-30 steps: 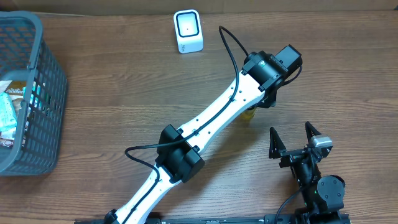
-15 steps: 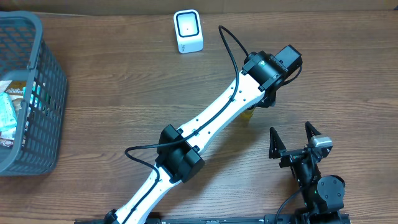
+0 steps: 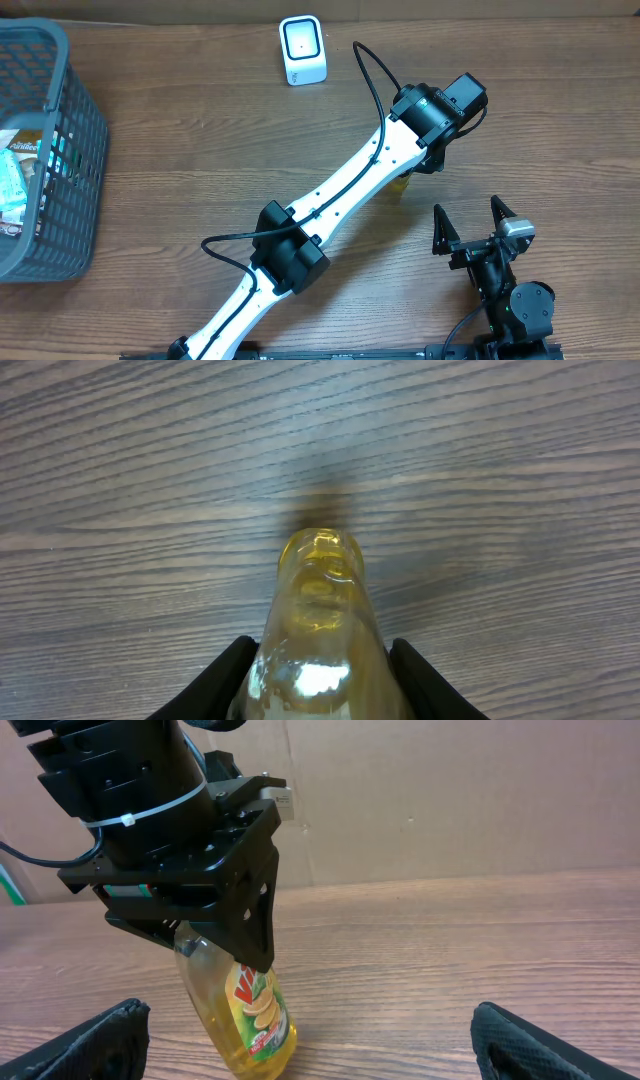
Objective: Scan the item barcode
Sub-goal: 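Lower the bottle upright onto the table right of the scanner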
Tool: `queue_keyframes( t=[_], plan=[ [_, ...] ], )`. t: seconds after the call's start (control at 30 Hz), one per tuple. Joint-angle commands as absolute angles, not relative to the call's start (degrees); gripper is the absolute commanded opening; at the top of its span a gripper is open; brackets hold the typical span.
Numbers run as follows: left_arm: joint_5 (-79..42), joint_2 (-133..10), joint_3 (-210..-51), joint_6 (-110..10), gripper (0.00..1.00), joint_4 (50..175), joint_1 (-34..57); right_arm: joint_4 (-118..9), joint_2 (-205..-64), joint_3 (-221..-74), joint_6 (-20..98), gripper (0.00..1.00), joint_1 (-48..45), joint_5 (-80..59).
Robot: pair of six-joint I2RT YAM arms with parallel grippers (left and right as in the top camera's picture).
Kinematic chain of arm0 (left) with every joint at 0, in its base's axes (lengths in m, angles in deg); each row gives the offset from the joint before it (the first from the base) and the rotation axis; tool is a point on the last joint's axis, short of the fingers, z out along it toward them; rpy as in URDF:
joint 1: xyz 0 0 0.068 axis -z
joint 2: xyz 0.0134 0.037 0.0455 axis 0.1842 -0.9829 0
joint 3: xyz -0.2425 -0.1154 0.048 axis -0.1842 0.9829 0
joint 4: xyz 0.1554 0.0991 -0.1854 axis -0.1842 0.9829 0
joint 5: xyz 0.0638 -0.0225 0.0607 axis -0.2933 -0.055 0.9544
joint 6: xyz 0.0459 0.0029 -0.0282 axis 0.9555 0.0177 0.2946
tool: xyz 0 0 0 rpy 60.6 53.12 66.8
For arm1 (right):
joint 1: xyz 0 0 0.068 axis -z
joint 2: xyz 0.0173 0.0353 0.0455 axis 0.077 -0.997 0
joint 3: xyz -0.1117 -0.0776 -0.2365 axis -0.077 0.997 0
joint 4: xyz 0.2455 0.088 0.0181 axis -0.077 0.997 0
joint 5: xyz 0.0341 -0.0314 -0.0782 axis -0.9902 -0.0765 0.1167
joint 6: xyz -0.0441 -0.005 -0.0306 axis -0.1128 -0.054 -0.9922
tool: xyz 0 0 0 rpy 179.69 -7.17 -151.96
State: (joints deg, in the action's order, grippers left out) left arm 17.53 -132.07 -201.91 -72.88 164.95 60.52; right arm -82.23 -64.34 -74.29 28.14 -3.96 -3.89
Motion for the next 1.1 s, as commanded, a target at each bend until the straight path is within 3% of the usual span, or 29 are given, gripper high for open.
queue_keyframes(
  t=[0.0,1.07],
  plan=[
    [18.8,-132.7,-201.7,-74.1,0.04,164.8,60.9,-82.4,-63.8,-73.7,28.2,1.00,-4.1,-4.1],
    [22.0,-132.7,-201.7,-74.1,0.04,165.6,62.1,-82.4,-63.8,-73.7,28.2,1.00,-4.1,-4.1]
  ],
)
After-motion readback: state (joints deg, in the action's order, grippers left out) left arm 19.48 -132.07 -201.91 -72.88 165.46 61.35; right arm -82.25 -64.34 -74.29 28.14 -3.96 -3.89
